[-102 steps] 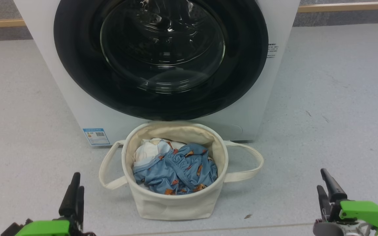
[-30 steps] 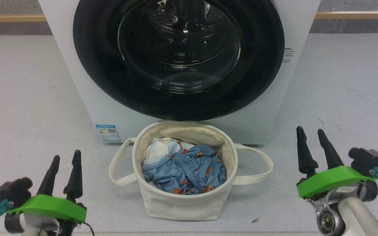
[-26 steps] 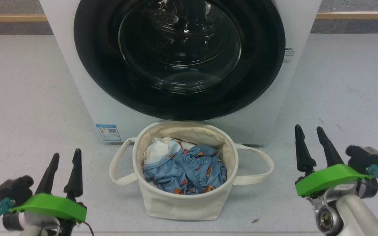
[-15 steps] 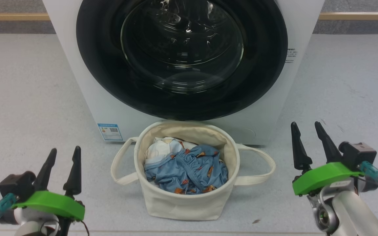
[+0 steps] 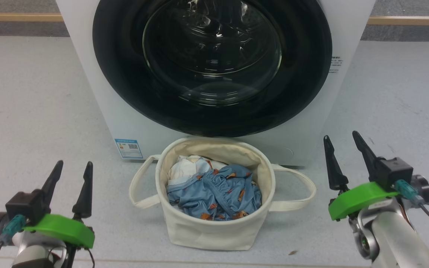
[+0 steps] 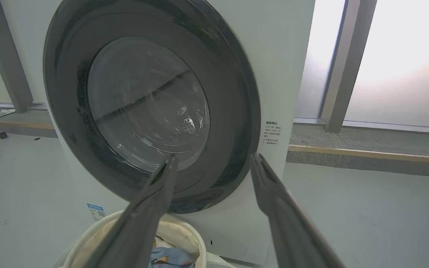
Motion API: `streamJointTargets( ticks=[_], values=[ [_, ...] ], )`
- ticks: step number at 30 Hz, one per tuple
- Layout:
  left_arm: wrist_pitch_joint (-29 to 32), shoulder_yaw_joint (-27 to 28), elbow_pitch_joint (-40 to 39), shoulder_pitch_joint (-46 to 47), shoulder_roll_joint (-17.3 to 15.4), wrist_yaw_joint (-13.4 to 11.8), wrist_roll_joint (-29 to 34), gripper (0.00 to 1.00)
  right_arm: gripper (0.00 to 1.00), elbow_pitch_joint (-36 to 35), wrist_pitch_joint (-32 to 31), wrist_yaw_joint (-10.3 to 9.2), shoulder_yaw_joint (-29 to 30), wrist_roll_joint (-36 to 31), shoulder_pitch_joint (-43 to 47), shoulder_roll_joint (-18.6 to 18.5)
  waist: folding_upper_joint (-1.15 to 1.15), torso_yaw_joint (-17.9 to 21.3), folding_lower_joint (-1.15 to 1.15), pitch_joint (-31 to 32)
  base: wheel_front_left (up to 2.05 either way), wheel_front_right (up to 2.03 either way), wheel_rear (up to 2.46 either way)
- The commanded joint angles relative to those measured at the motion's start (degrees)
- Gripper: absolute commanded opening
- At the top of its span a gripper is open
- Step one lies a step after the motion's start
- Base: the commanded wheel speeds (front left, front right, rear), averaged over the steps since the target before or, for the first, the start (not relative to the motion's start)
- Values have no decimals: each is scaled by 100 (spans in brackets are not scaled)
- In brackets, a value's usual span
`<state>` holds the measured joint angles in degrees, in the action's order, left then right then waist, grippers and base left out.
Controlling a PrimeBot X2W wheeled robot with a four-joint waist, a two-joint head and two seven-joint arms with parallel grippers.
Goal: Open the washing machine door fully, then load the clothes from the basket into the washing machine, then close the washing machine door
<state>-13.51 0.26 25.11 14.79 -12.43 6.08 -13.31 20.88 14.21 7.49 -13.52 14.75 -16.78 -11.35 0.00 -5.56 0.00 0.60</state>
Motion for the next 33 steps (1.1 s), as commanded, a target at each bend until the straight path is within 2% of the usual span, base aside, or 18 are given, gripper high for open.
streamJointTargets(
  ticks=[1, 5, 22, 33],
  values=[
    [-96, 213, -111, 358, -216, 26, 207, 100, 100, -138, 64, 0, -60, -243, -327, 24, 0, -11, 0, 1, 0, 0, 0],
    [-149, 220, -83, 404, -254, 48, 412, 100, 100, -116, 79, 0, -47, -479, -356, 42, 0, -25, 0, -3, 0, 0, 0],
    [-149, 276, -58, 388, -261, 98, 313, 100, 100, -219, 79, 0, 312, -481, -167, 66, 0, 9, 0, -20, 0, 0, 0],
    [-149, 373, -234, 356, -239, 118, 297, 100, 100, -209, 79, 0, 331, -446, -158, 84, 0, 9, 0, -21, 0, 0, 0]
  ],
)
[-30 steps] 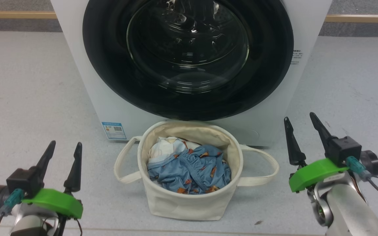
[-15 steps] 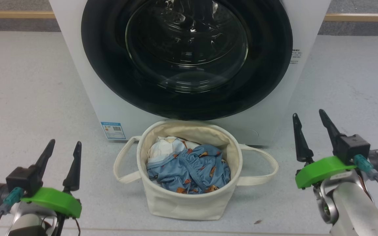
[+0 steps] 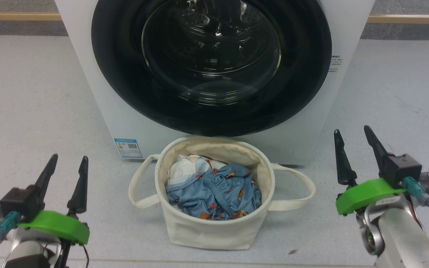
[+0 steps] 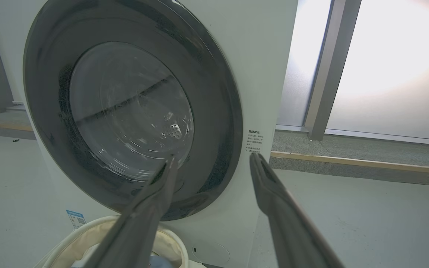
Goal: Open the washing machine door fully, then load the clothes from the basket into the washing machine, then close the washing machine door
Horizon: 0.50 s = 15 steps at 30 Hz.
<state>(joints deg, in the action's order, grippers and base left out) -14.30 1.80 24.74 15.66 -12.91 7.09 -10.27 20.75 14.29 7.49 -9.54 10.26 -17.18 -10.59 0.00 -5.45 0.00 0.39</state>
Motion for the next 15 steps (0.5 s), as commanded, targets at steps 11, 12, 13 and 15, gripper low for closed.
streamJointTargets(
  ticks=[11, 12, 13, 15],
  values=[
    [-70, 224, -157, 263, -176, 28, 44, 100, 100, -194, 71, 0, -87, 56, -124, -7, 0, -21, -1, 35, 0, 0, 0],
    [-70, 232, -159, 261, -173, 28, 50, 100, 100, -190, 71, 0, -85, 58, -123, -7, 0, -21, -1, 35, 0, 0, 0],
    [-70, 239, -162, 261, -170, 29, 56, 100, 100, -183, 71, 0, -81, 59, -122, -7, 0, -22, -1, 34, 0, 0, 0],
    [-70, 236, -179, 254, -162, 31, 69, 100, 100, -173, 71, 0, -67, 61, -124, -4, 0, -22, -1, 28, 6, 2, -9]
  ],
)
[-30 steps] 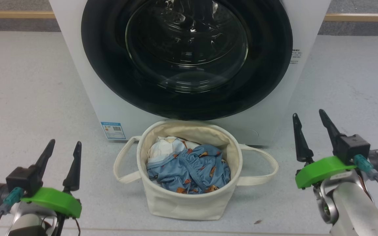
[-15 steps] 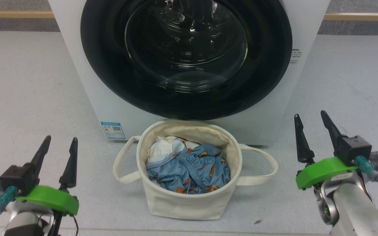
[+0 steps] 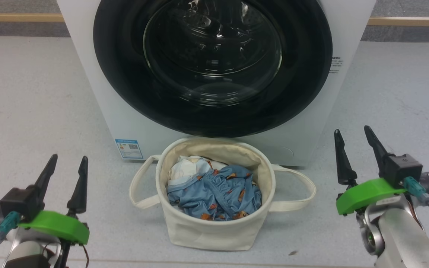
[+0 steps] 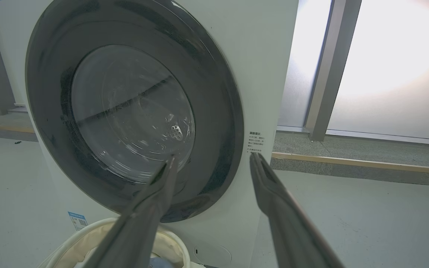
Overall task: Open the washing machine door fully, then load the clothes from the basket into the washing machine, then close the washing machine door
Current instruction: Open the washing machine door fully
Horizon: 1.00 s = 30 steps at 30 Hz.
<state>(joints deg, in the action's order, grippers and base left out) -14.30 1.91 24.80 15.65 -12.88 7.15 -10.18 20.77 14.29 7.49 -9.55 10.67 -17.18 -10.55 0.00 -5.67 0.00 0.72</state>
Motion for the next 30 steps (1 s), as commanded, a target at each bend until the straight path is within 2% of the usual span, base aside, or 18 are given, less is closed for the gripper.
streamJointTargets(
  ticks=[1, 13, 30],
  values=[
    [-70, 217, -187, 251, -170, 26, 74, 100, 100, -179, 71, 0, -60, 20, -124, -4, 0, 0, 0, -8, 32, 1, -33],
    [-70, 162, -199, 236, -148, 30, 127, 100, 100, -222, 71, 0, -50, 21, -105, -7, 0, -8, 0, -22, 102, 33, -135],
    [-70, -2, -153, 218, -128, 33, 86, 100, 100, -227, 71, 0, -81, 50, -113, -24, 0, 58, 0, -73, 115, 129, -244]
  ],
)
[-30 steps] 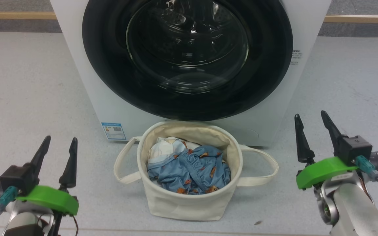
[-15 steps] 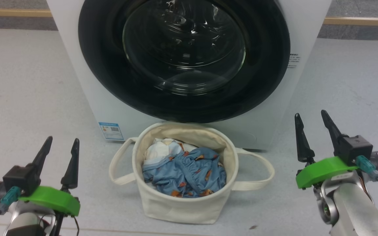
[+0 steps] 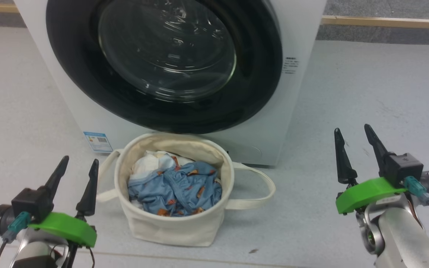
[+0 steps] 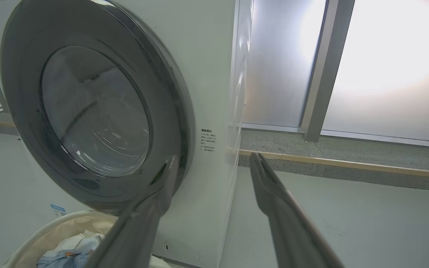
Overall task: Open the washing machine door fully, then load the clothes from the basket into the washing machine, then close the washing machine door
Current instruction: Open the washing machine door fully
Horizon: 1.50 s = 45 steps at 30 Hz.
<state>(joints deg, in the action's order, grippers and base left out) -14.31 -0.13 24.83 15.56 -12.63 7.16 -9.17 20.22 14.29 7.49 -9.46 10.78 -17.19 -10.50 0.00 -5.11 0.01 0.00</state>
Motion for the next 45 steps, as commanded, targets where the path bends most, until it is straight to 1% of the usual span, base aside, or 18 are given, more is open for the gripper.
streamJointTargets(
  ticks=[1, 7, 12, 26, 33, 36, 42, 45],
  values=[
    [-69, 201, -140, 229, -144, 32, -45, 100, 100, -170, 71, 0, -87, 38, -112, -27, 0, 6, -1, -2, 97, 147, -244],
    [-69, 116, -147, 238, -169, 32, -148, 100, 100, -158, 71, 0, -65, 39, -98, -4, 0, 16, -1, -4, 94, 98, -192],
    [-69, 83, -193, 237, -191, 32, -172, 100, 100, -159, 71, 0, -46, 38, -79, 9, 0, 3, -1, -6, 53, 53, -105],
    [-69, 81, -182, 233, -234, 33, -209, 100, 100, 47, 71, 0, 124, 140, -109, 129, 0, -34, -1, -30, 5, 5, -10],
    [-69, 178, -326, 218, -135, 33, -348, 100, 100, 109, 71, 0, 231, 183, -170, 169, 0, -50, -1, -114, 0, 0, 0],
    [-69, 323, -498, 218, -102, -21, -256, 100, 100, 137, 71, 0, 312, 218, -222, 202, 0, -70, -1, -210, 0, 0, 0],
    [-69, 432, -857, 199, 36, -7, -100, 100, 100, 201, 71, 0, 469, 197, -424, 248, 0, -139, -1, -477, 0, 0, 0],
    [-69, 551, -988, 243, 116, -51, 13, 100, 100, 205, 71, 0, 534, 268, -566, 269, 0, -194, -1, -631, 0, 0, 0]
  ],
)
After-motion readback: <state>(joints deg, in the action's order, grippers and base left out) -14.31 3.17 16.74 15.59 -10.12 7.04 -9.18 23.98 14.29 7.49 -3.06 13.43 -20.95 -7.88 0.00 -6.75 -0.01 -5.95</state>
